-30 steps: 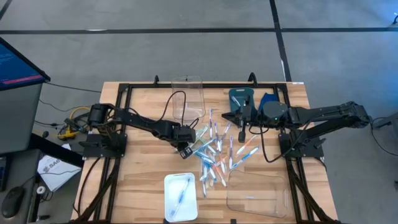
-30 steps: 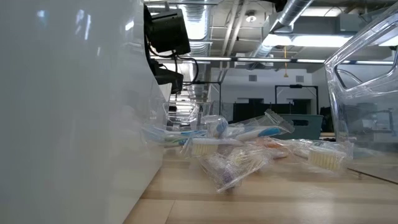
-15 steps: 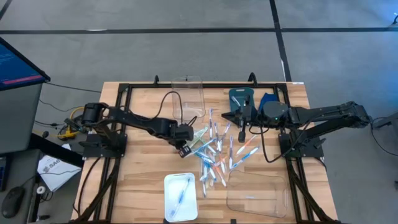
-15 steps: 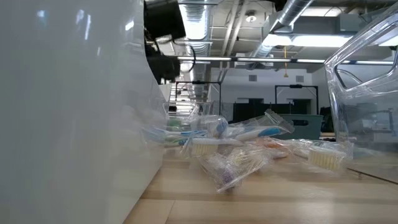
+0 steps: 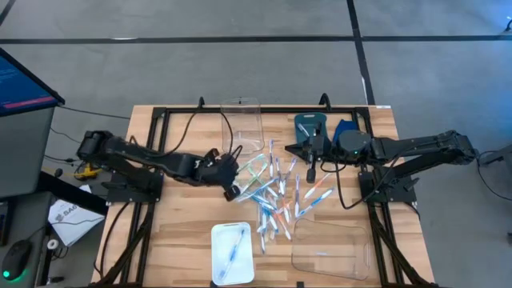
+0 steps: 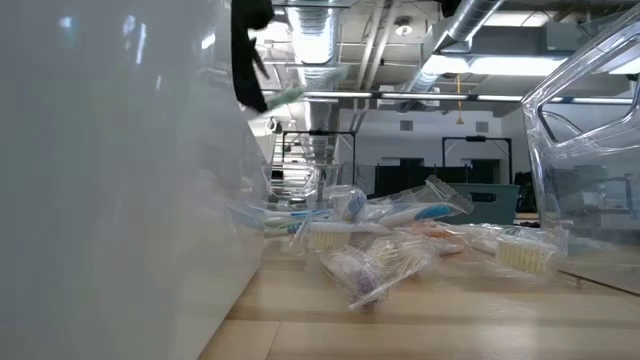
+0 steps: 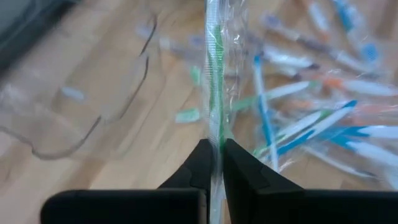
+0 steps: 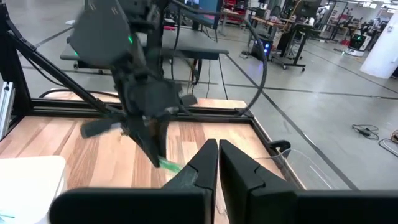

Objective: Pick & Place Toothbrushes
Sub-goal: Put the green toothbrush into the top transparent bin

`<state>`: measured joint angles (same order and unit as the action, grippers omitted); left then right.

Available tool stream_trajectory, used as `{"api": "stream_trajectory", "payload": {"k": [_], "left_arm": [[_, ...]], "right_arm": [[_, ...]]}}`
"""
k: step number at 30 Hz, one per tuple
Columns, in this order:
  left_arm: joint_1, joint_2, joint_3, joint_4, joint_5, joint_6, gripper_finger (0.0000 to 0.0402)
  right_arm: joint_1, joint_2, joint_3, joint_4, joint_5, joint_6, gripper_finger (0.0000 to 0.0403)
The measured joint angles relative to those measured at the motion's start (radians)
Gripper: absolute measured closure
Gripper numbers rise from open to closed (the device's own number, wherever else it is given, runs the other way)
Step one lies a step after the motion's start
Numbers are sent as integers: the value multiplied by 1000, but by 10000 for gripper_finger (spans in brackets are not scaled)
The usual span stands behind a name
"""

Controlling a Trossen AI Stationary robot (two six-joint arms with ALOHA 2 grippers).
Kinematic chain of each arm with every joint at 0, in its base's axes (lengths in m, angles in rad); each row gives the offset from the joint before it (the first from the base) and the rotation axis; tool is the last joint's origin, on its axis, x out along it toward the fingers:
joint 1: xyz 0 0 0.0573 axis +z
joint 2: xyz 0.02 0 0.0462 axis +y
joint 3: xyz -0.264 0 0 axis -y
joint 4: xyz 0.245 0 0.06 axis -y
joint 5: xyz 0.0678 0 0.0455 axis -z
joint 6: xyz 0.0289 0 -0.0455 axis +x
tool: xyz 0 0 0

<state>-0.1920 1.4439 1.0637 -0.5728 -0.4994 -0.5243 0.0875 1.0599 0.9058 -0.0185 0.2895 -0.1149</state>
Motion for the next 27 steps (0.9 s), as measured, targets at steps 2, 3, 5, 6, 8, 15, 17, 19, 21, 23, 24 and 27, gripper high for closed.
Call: {"api": "stream_trajectory", "payload": {"k": [2, 3, 5, 6, 8, 15, 17, 19, 21, 23, 24, 27], "left_arm": [[-18, -7, 0, 24, -15, 24, 390], [-24, -7, 0, 39, -17, 35, 391], [-31, -6, 0, 60, -18, 54, 391], [-31, -6, 0, 74, -19, 60, 391], [-16, -6, 0, 114, -32, 68, 391], [177, -88, 2, 253, 44, 67, 391], [280, -113, 1, 250, 118, 66, 391], [405, -126, 2, 254, 220, 49, 391], [526, -102, 22, 239, 331, 22, 391], [628, -53, 66, 155, 422, 14, 391], [663, -20, 96, 111, 444, 12, 391], [735, 97, 198, -62, 482, 16, 391]], "right_arm": [[0, 0, 0, 1, 0, 0, 393], [0, 0, 0, 2, 0, 0, 393], [0, 0, 0, 5, 0, 0, 393], [0, 0, 0, 5, 0, 0, 393], [0, 0, 0, 4, 0, 0, 393], [-1, 0, 0, 4, 0, 0, 393], [-1, 0, 0, 0, 0, 0, 393], [-1, 0, 0, 0, 0, 0, 393], [-6, 0, 0, -1, 0, 0, 393], [-10, 0, 0, -1, 0, 0, 393], [-13, 0, 0, -1, 0, 0, 393], [-22, 0, 0, 0, 0, 0, 393]]}}
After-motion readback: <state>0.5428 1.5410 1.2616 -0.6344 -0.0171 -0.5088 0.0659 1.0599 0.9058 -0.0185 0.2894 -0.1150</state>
